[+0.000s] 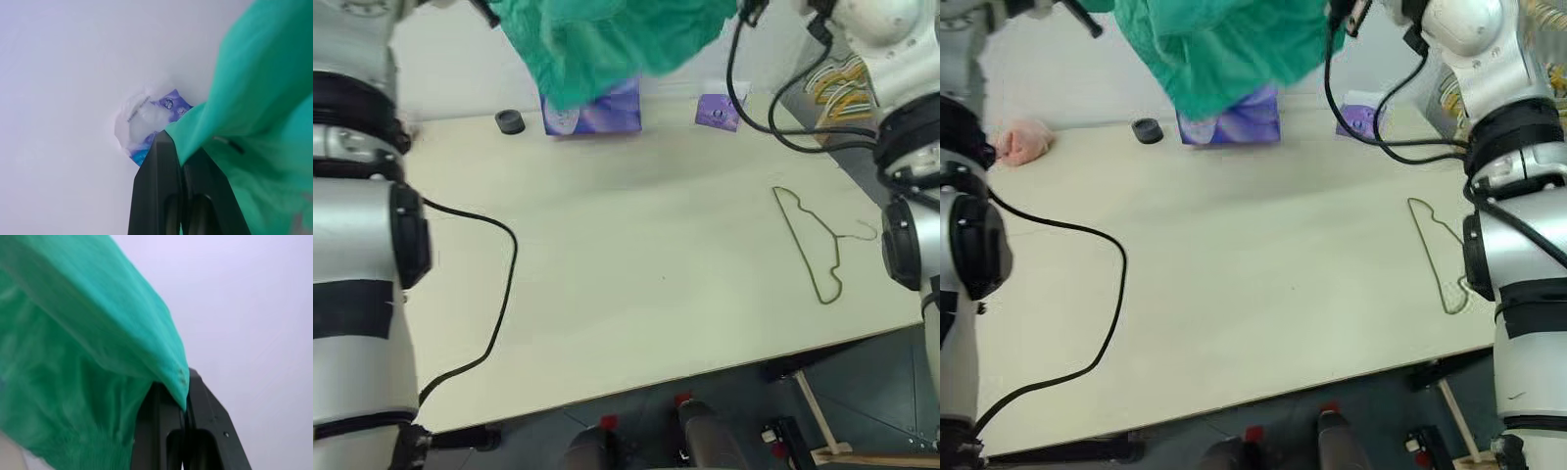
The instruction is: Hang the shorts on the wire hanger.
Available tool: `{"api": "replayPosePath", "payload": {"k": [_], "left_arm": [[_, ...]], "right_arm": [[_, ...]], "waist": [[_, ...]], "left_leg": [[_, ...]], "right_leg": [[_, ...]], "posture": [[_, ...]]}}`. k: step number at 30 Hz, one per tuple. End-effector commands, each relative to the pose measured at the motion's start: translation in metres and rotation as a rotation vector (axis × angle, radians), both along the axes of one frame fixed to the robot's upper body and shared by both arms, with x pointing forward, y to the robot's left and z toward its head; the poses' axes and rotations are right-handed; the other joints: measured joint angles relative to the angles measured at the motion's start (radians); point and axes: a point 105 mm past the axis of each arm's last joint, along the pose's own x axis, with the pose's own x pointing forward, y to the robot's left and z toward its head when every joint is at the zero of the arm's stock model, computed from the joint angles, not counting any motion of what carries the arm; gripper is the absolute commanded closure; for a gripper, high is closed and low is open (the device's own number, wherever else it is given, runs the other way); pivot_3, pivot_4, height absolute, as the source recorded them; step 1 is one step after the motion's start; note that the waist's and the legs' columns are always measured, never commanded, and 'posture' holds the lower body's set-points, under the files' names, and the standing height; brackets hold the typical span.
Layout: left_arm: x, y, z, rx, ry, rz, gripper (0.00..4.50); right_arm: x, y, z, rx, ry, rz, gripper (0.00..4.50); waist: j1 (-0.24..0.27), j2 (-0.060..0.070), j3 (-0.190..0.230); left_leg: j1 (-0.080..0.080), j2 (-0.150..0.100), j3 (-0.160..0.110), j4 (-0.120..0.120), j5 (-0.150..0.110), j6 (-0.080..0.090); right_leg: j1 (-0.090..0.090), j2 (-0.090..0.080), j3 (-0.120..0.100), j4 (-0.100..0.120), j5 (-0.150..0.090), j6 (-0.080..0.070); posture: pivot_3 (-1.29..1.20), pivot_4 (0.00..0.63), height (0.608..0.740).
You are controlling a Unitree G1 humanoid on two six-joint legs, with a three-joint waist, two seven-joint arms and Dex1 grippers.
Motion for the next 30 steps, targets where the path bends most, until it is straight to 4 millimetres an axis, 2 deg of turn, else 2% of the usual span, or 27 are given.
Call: {"api": "replayPosePath", "payload": {"k": [1, 2, 3, 4, 6, 7, 9, 11, 14, 17, 19, 26, 30], "left_arm": [[-0.003, 0.006, -0.081, 0.064, 0.314, -0.103, 4.47], [-0.008, 0.009, -0.117, 0.072, 0.435, -0.126, 4.47], [-0.016, 0.012, -0.149, 0.073, 0.541, -0.142, 4.47], [-0.031, 0.015, -0.186, 0.078, 0.678, -0.168, 4.47], [-0.065, 0.018, -0.243, 0.073, 0.903, -0.207, 4.47], [-0.081, 0.017, -0.262, 0.064, 0.993, -0.227, 4.47], [-0.109, 0.016, -0.286, 0.026, 1.120, -0.251, 4.47], [-0.128, 0.016, -0.296, 0.017, 1.196, -0.257, 4.47], [-0.145, 0.016, -0.299, 0.015, 1.259, -0.261, 4.47], [-0.157, 0.012, -0.303, 0.030, 1.299, -0.278, 4.47], [-0.160, 0.009, -0.309, 0.045, 1.304, -0.280, 4.47], [-0.158, -0.004, -0.314, 0.047, 1.300, -0.325, 4.47], [-0.161, -0.013, -0.313, 0.028, 1.323, -0.370, 4.47]], "right_arm": [[-0.002, 0.009, -0.090, -0.150, 0.189, 0.108, 4.50], [-0.004, 0.009, -0.123, -0.184, 0.273, 0.125, 4.50], [-0.008, 0.009, -0.150, -0.203, 0.346, 0.138, 4.50], [-0.013, 0.008, -0.175, -0.201, 0.425, 0.149, 4.50], [-0.023, 0.008, -0.211, -0.223, 0.535, 0.153, 4.50], [-0.028, 0.007, -0.224, -0.234, 0.578, 0.154, 4.50], [-0.043, 0.009, -0.241, -0.269, 0.646, 0.178, 4.50], [-0.059, 0.011, -0.249, -0.320, 0.711, 0.209, 4.50], [-0.087, 0.006, -0.258, -0.416, 0.833, 0.243, 4.50], [-0.115, -0.002, -0.266, -0.486, 0.993, 0.243, 4.50], [-0.129, -0.006, -0.271, -0.520, 1.082, 0.229, 4.50], [-0.141, -0.011, -0.278, -0.521, 1.185, 0.146, 4.50], [-0.150, -0.007, -0.279, -0.498, 1.242, 0.161, 4.50]], "waist": [[0.002, 0.002, 0.001], [0.002, 0.003, 0.000], [0.001, 0.003, -0.001], [0.002, 0.004, -0.001], [-0.001, 0.004, -0.001], [-0.004, 0.004, -0.001], [-0.003, 0.004, -0.001], [0.004, 0.003, -0.001], [0.034, 0.006, 0.001], [0.066, 0.011, 0.005], [0.085, 0.011, 0.006], [0.107, 0.010, 0.005], [0.106, 0.009, 0.005]], "left_leg": [[0.014, 0.001, 0.000, 0.001, -0.002, 0.004], [0.029, 0.003, -0.001, -0.001, -0.004, 0.007], [0.036, 0.004, -0.001, -0.002, -0.005, 0.008], [0.036, 0.003, 0.000, 0.001, -0.005, 0.008], [0.028, 0.004, -0.003, 0.005, -0.004, 0.007], [0.022, 0.005, -0.004, 0.007, -0.005, 0.006], [-0.007, 0.005, -0.007, 0.018, -0.004, 0.000], [-0.018, 0.005, -0.011, 0.023, -0.003, -0.002], [-0.017, 0.005, -0.014, 0.028, -0.006, 0.002], [0.010, 0.004, -0.014, 0.026, -0.011, 0.011], [0.023, 0.003, -0.014, 0.025, -0.014, 0.014], [0.025, 0.003, -0.012, 0.025, -0.014, 0.014], [0.025, 0.004, -0.012, 0.025, -0.014, 0.014]], "right_leg": [[0.014, 0.003, 0.000, -0.001, -0.001, 0.000], [0.031, 0.005, 0.000, -0.008, -0.002, 0.003], [0.038, 0.007, 0.000, -0.009, -0.004, 0.005], [0.038, 0.007, 0.002, -0.006, -0.003, 0.004], [0.031, 0.003, 0.005, -0.003, 0.000, 0.000], [0.025, 0.003, 0.006, 0.004, -0.001, 0.001], [-0.002, 0.003, 0.005, 0.011, -0.001, 0.001], [-0.010, 0.002, 0.000, 0.011, 0.000, 0.001], [-0.007, 0.002, -0.002, 0.010, 0.000, 0.000], [0.022, 0.003, -0.004, 0.004, -0.003, -0.003], [0.035, 0.003, -0.005, 0.001, -0.010, 0.000], [0.037, 0.003, -0.003, 0.003, -0.008, -0.003], [0.037, 0.004, -0.003, 0.003, -0.008, -0.003]], "posture": [[-0.07, 0.078, 0.740], [-0.07, 0.078, 0.740], [-0.06, 0.081, 0.740], [-0.06, 0.083, 0.740], [-0.07, 0.085, 0.740], [-0.06, 0.088, 0.740], [-0.07, 0.091, 0.740], [-0.07, 0.092, 0.740], [-0.07, 0.093, 0.740], [-0.08, 0.094, 0.740], [-0.08, 0.094, 0.740], [-0.09, 0.093, 0.740], [-0.10, 0.093, 0.740]]}}
